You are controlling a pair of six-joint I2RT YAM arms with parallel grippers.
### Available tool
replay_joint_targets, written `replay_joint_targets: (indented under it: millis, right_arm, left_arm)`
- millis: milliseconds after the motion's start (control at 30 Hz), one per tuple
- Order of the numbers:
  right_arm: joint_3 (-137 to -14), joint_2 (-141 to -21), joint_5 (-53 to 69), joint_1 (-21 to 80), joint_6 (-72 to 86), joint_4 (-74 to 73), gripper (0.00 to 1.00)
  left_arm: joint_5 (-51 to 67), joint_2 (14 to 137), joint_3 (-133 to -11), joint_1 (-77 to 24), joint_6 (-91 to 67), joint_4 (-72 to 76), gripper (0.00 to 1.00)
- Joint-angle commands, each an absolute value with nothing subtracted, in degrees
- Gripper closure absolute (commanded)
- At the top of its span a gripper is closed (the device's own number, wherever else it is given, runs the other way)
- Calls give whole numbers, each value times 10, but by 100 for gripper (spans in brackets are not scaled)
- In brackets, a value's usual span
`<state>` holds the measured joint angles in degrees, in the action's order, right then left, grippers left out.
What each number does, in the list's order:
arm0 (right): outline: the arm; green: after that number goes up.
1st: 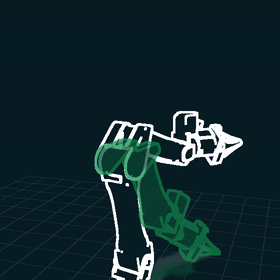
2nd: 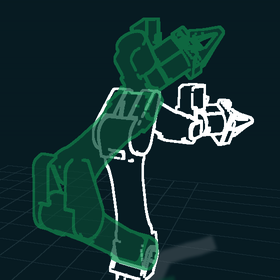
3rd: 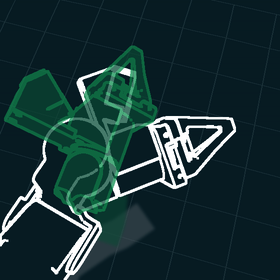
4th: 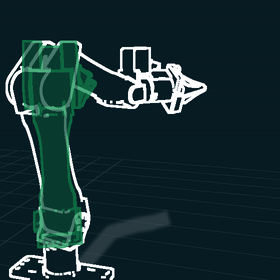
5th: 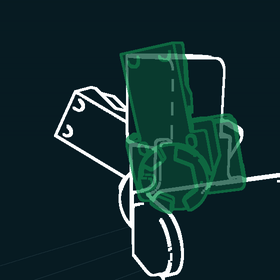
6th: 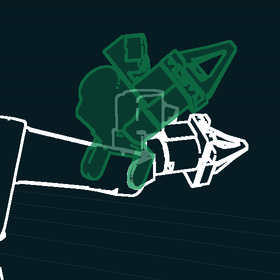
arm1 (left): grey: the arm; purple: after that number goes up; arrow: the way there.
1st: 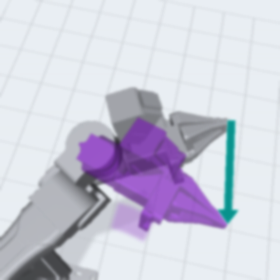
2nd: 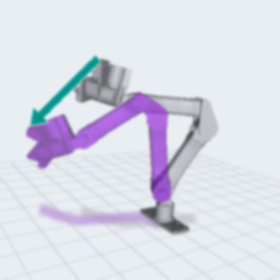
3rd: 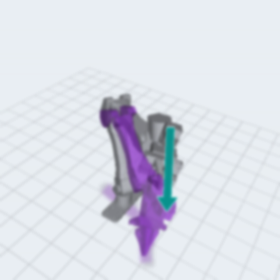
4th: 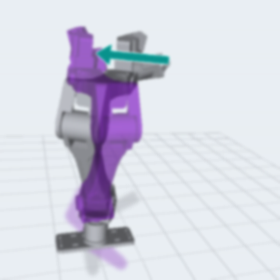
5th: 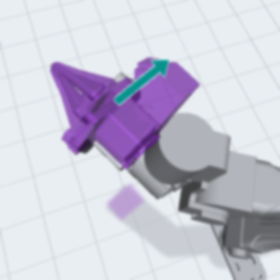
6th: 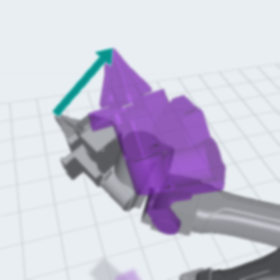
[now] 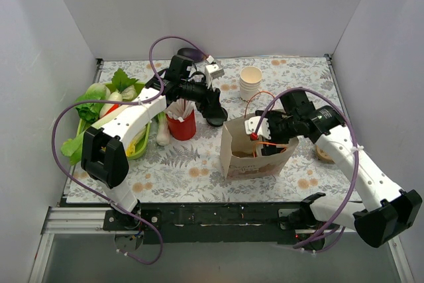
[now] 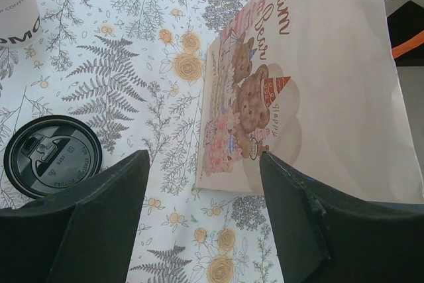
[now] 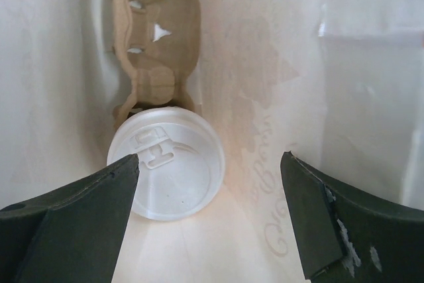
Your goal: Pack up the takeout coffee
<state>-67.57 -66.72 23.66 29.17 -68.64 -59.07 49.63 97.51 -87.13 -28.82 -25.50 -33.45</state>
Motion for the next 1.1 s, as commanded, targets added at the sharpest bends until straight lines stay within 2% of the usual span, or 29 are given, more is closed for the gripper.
replay_joint_targets:
  millis: [0, 700, 933, 1067]
  right_arm:
    - [-672, -639, 240, 297, -657, -520, 5]
    - [-730, -606, 222, 298, -612, -536, 5]
    - [-780, -598, 223, 298, -551, -502, 6]
    - [-800, -585, 220, 298, -515, -471, 6]
  left_arm:
    - [495, 960, -892, -287, -249, -346, 32]
    - [463, 926, -886, -287, -229, -360, 33]
    - [423, 905, -940, -287, -288, -351, 24]
    - [333, 906, -991, -287, -283, -397, 21]
